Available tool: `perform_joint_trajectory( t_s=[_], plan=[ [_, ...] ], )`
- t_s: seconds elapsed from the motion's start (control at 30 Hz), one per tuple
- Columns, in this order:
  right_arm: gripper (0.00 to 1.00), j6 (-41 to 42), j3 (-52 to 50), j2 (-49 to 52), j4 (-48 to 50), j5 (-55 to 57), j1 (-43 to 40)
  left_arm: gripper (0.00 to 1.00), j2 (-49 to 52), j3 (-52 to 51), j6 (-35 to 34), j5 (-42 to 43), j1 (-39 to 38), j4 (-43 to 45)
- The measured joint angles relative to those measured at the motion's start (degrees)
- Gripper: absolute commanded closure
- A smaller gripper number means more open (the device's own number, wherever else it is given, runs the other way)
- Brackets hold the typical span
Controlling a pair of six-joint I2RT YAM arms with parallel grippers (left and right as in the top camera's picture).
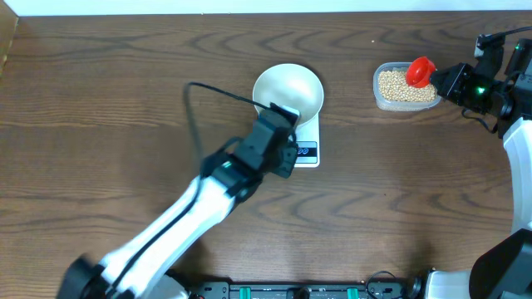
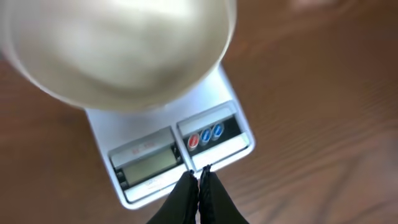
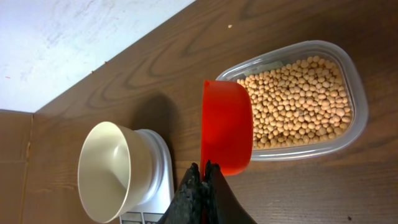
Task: Scoop item into bowl and weigh 50g on scale
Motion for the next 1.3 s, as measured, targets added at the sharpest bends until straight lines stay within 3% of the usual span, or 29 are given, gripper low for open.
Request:
perform_joint_trajectory(
  t_s=[0.23, 0.47, 0.63, 1.03, 1.3],
  plan=[
    [0.99, -1.6, 0.0, 0.0, -0.2, 0.0, 0.0, 0.93, -8.8, 0.0, 0.6, -6.4, 3.0, -0.5],
    [0.99, -3.2, 0.0, 0.0, 1.7, 0.1, 0.0, 0.92, -7.4, 0.0, 1.2, -10.9, 11.8, -0.6],
    [0.99, -3.4, 0.0, 0.0, 3.2, 0.5, 0.0, 0.93, -5.2, 0.0, 1.2, -11.5, 13.6, -0.6],
    [0.99, -3.6, 0.0, 0.0, 1.4, 2.0, 0.0, 0.93, 4.3, 0.0, 1.3, 1.9, 12.7, 1.5],
    [0.99, -3.9, 0.0, 0.0, -1.2, 2.4, 0.0, 0.92, 8.0, 0.0, 1.3, 4.6, 6.1, 2.6]
  ],
)
